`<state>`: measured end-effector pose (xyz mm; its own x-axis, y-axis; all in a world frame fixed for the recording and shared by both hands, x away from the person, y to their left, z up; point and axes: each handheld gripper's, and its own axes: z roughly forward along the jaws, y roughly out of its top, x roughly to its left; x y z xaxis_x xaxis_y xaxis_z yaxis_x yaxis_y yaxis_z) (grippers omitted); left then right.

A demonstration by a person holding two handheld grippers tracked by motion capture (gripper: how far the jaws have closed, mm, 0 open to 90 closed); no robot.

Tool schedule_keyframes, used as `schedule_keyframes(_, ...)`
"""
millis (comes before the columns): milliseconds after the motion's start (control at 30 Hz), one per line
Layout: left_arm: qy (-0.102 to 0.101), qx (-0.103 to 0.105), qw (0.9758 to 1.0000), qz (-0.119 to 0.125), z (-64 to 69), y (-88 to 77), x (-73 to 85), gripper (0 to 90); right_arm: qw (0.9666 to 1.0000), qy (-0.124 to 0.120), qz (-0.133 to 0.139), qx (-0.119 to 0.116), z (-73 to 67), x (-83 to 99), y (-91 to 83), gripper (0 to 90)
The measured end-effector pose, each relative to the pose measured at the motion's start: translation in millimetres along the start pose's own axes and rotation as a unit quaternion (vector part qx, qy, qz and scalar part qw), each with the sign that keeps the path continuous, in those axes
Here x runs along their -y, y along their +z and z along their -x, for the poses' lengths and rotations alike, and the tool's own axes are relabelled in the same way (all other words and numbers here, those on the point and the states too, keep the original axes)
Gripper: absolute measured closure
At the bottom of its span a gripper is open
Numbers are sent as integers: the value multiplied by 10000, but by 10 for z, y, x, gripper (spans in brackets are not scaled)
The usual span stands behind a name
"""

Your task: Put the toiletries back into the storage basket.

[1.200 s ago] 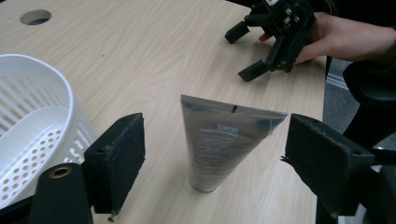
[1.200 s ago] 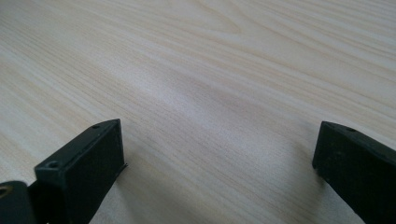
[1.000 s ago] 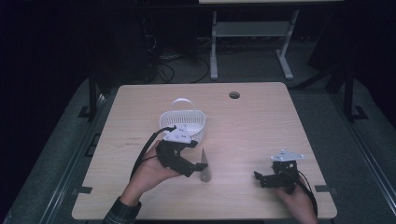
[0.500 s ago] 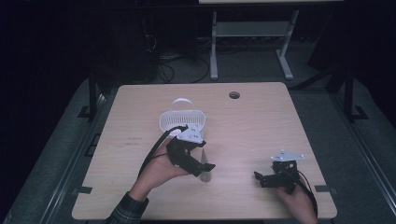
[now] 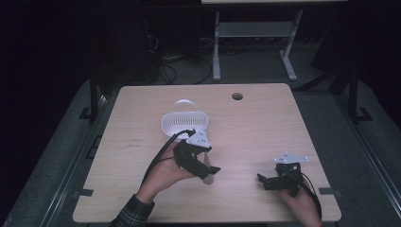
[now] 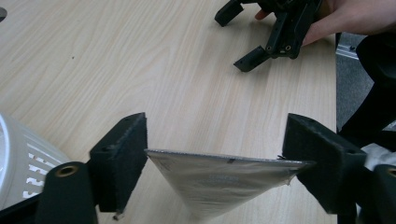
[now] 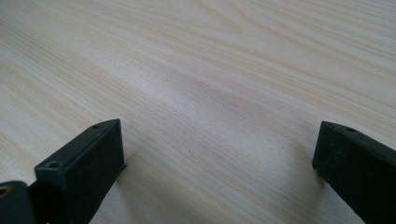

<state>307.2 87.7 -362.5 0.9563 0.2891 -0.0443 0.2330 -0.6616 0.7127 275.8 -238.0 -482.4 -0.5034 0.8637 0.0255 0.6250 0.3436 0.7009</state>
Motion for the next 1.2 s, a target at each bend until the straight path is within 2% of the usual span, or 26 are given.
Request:
schedule_keyframes(167, 1, 37, 10000, 21, 2, -7, 4, 285, 10000, -1, 0, 0, 0, 0, 0, 15)
schedule_keyframes(733, -21, -64, 10000, -27, -3, -44, 8, 294, 10000, 0, 0, 1, 0, 0, 0, 15)
schedule_keyframes(1200, -232, -174, 9995, 89, -58, -237, 80, 295, 10000, -1, -1, 0, 0, 0, 0, 15)
